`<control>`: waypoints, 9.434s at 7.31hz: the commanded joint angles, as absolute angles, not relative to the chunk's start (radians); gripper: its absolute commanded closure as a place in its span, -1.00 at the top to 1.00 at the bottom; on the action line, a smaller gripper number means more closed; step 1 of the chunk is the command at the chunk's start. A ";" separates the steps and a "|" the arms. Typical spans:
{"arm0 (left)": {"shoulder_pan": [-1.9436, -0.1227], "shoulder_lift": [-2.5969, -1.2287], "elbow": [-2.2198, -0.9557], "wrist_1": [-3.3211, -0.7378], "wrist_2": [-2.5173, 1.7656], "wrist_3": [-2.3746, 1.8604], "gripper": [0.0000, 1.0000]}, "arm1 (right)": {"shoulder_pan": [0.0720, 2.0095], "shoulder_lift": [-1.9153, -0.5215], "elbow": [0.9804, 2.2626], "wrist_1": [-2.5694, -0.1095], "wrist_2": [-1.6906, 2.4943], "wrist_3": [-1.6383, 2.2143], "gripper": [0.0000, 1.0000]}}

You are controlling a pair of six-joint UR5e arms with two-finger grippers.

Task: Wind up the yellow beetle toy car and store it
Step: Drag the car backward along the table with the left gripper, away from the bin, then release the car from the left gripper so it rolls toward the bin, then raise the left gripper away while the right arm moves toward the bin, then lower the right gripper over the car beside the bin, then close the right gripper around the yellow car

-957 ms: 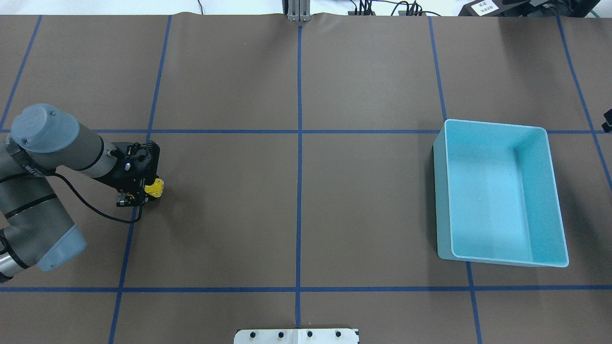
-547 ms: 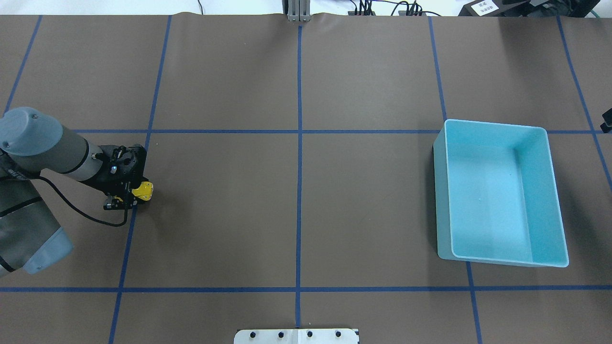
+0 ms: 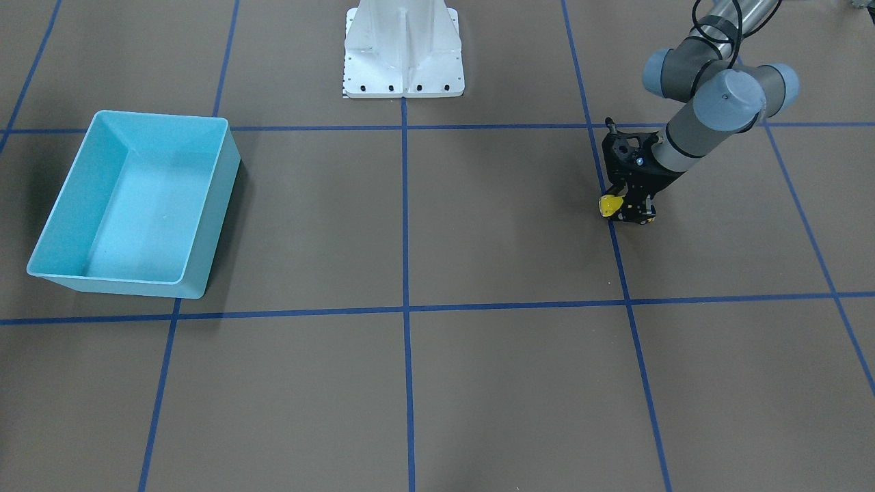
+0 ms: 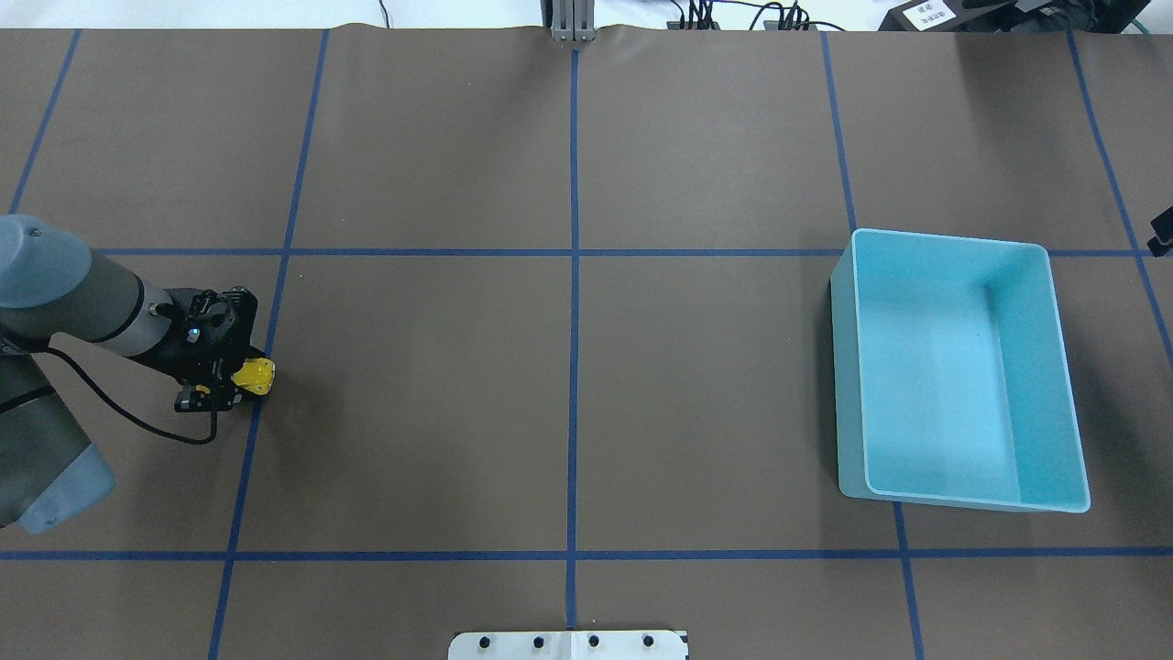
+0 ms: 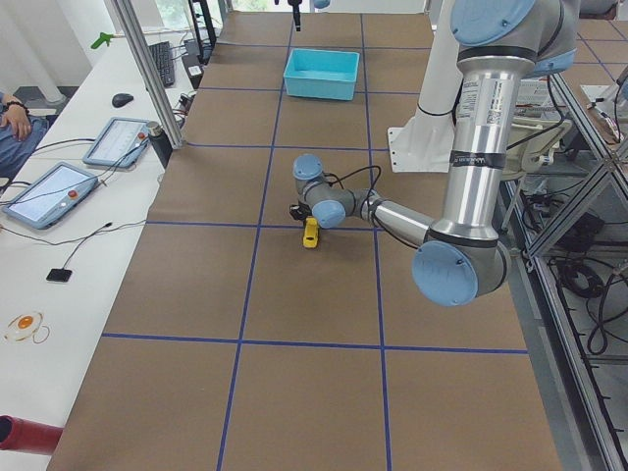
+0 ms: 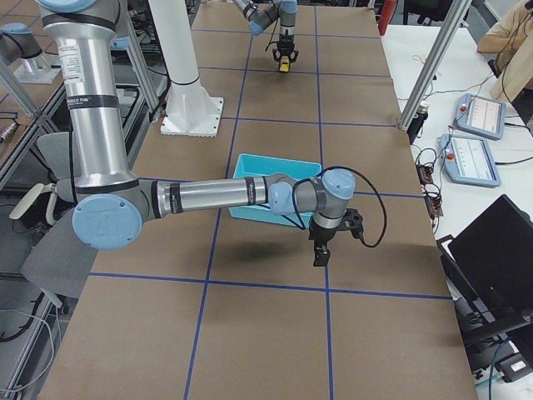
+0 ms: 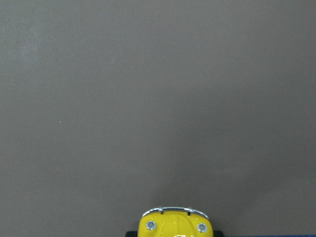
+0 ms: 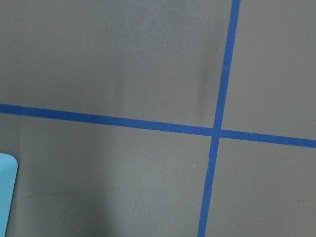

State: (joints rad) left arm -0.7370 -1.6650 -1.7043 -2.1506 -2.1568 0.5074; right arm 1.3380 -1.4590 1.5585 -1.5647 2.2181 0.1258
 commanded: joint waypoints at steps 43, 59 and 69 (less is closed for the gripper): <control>-1.733 -1.580 -1.684 -1.299 -2.359 -0.006 1.00 | 0.769 -1.068 1.740 -1.629 2.128 1.894 1.00; -1.586 -1.571 -1.623 -1.542 -2.370 -0.238 1.00 | 0.505 -1.319 1.942 -1.701 2.115 2.611 1.00; -1.586 -1.563 -1.626 -1.542 -2.370 -0.238 1.00 | 0.439 -1.285 1.893 -1.635 1.976 2.646 0.71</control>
